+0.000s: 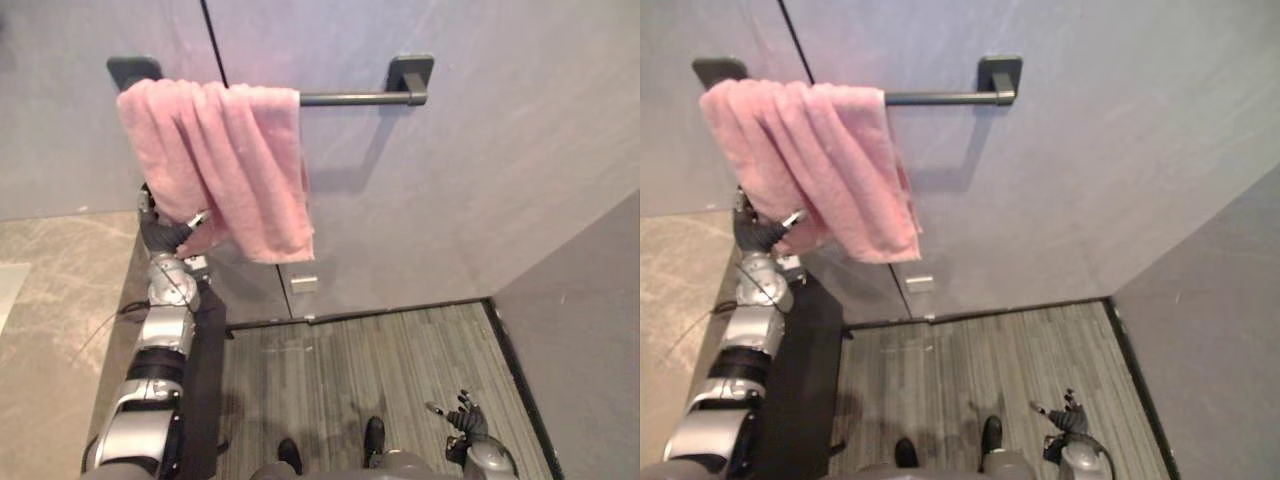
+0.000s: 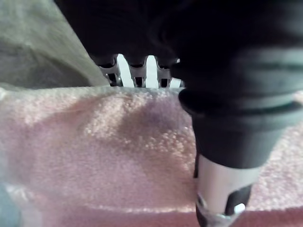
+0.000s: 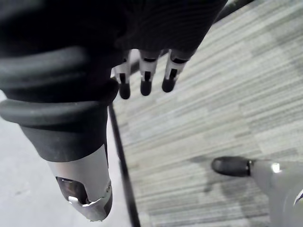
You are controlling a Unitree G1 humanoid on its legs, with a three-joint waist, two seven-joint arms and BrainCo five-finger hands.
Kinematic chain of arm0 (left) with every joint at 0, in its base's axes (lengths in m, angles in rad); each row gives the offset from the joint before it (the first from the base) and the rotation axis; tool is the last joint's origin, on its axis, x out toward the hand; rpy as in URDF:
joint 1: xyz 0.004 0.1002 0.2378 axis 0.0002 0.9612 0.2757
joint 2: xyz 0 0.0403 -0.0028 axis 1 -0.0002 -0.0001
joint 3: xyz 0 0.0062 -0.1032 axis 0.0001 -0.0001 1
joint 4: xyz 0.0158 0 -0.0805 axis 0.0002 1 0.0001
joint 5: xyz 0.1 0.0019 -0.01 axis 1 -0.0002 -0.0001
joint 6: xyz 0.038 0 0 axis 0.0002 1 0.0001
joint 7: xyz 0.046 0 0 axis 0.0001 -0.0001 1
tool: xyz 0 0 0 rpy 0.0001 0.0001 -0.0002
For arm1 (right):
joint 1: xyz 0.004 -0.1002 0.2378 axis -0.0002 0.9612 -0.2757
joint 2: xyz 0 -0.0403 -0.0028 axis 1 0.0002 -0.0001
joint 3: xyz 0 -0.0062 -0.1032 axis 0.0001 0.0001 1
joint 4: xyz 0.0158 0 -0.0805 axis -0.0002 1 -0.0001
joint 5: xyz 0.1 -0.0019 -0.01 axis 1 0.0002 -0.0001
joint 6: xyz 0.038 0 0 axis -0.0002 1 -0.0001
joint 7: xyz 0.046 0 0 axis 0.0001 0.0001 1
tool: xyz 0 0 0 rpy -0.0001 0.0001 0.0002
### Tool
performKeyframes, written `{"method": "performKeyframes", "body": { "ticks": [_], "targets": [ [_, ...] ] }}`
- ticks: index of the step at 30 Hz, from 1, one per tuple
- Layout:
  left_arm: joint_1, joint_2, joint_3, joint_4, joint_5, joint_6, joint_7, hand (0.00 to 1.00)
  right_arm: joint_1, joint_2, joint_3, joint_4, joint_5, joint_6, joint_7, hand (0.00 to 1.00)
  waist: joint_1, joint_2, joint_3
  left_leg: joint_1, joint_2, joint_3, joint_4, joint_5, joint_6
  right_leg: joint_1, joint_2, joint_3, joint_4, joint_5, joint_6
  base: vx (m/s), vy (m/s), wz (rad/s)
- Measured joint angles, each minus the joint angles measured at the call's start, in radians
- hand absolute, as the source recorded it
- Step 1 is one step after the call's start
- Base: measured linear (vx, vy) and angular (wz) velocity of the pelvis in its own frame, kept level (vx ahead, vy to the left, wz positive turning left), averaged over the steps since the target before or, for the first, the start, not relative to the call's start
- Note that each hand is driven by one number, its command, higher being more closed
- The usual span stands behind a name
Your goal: Organize washtable
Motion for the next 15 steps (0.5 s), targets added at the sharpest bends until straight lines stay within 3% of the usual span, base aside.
{"method": "performKeyframes", "body": {
  "ticks": [1,2,9,15],
  "targets": [
    [-0.008,0.012,-0.001,0.013,0.000,0.000,-0.002,0.00,-0.003,0.001,0.009,-0.002,0.000,-0.001,0.001,0.00,-0.001,-0.004,0.002,-0.008,0.000,0.001,0.003,0.000,0.000,-0.007,0.000,0.002,0.001,0.003,-0.003,-0.05,-0.011,-0.03],
    [-0.012,0.018,-0.004,0.020,0.000,0.000,-0.003,1.00,-0.003,0.001,0.011,-0.003,0.000,-0.002,0.001,0.00,-0.001,-0.005,0.003,-0.009,0.000,0.002,0.004,0.000,0.000,-0.009,-0.001,0.004,0.001,0.004,-0.002,-0.06,-0.004,-0.04],
    [-0.077,0.032,-0.028,0.072,-0.003,0.001,-0.031,1.00,0.001,0.001,0.028,-0.098,0.003,-0.005,0.002,0.00,-0.002,-0.007,0.005,-0.037,-0.002,0.012,0.019,-0.002,0.002,-0.050,-0.007,0.027,0.023,0.011,0.000,-0.08,0.000,-0.07],
    [-0.092,0.013,-0.042,0.072,-0.035,-0.003,-0.049,1.00,0.003,0.001,0.035,-0.286,0.009,-0.020,-0.002,0.00,-0.006,-0.006,0.006,-0.036,-0.002,0.021,0.016,-0.001,0.002,-0.056,-0.004,0.037,0.022,0.012,0.000,-0.01,-0.003,-0.05]
  ]
}}
